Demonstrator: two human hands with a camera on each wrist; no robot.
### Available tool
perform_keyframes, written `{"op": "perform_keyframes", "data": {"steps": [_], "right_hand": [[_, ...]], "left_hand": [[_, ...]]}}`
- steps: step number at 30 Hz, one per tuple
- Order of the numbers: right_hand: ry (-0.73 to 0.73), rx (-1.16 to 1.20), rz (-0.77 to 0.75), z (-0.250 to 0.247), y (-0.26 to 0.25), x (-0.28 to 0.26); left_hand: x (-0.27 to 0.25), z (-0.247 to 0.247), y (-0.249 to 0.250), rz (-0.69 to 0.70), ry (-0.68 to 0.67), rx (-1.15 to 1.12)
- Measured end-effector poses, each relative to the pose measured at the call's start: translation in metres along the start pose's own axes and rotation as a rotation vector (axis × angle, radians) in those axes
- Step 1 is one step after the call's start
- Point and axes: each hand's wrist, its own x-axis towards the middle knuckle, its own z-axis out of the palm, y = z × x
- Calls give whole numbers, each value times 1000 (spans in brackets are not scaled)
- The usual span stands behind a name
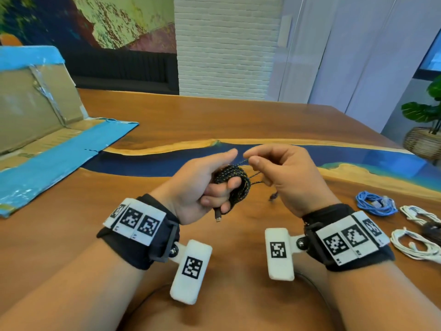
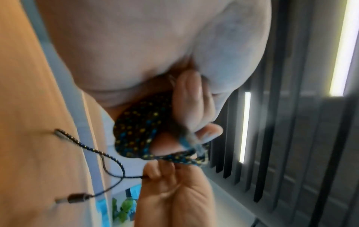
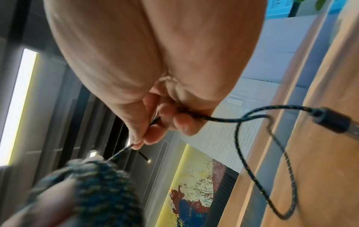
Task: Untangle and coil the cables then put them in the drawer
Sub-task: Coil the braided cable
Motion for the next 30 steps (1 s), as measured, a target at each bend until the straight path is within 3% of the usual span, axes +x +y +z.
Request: {"op": "perform_keyframes", "data": {"steps": [3,7,10,15,17,19,22,26,30], "right_hand": [[19,53,9,0,6,0],[-2,74,36,17,10,-3],[-83,154,110,33,15,-7],[-151,533,346,37,12,-9],[-210,595,327,35,11,-10],[-267,448,242,38,11,-12],[-166,236,192,44,14,-12],[-30,162,208,47,20,-10],[-15,113,232,42,24,-6]], "left_hand": [[-2,6,4,33,-65,-203],[0,12,1,79,-93,-315],[3,11,-1,80,-30,-362],[8,0,-2,97,104,-403],[9,-3,-3,101,152,-406],[10,-4,-3,89,205,-383],[12,-5,-4,60,236,-337],[13,-6,-6,77,164,-257],[15,-13,-7,173,199,-102]]}}
